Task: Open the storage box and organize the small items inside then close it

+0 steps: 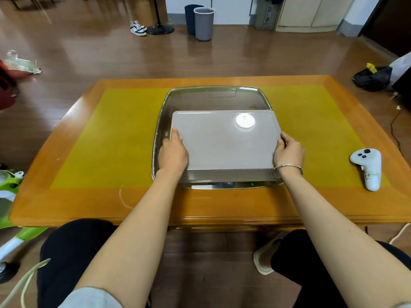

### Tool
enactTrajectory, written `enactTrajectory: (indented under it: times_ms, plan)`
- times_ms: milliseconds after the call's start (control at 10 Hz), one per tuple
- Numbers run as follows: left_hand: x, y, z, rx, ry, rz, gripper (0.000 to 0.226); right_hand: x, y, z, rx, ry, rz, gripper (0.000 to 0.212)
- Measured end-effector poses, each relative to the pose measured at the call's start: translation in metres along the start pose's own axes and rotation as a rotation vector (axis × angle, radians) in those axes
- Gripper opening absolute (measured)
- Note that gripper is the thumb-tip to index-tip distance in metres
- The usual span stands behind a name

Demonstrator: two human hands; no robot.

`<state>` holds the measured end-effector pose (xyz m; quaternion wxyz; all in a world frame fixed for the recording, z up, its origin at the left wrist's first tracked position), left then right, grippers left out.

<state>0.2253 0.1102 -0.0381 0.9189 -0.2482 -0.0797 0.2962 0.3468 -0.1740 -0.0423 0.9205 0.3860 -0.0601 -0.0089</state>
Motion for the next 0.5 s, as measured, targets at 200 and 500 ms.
enactTrajectory:
  times_ms: [200, 500]
  plan:
    - [0.002, 0.001, 0.001, -0.001, 0.015, 0.011, 0.041, 0.001, -0.001, 0.0, 0.008, 0.024, 0.021, 0.036]
    - [-0.015, 0.064, 0.04, -0.165, 0.078, 0.218, 0.053, 0.008, 0.032, 0.107, 0.325, -0.026, 0.159, 0.038]
Point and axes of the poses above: each hand's wrist, its own x-axis towards the middle knuckle, its own z-axis out of the back of the hand, y = z × x, the point moved 4 cm from there along x, towards the middle knuckle, and after that the axes turned 6 degrees about y, right-handed, at the moved point
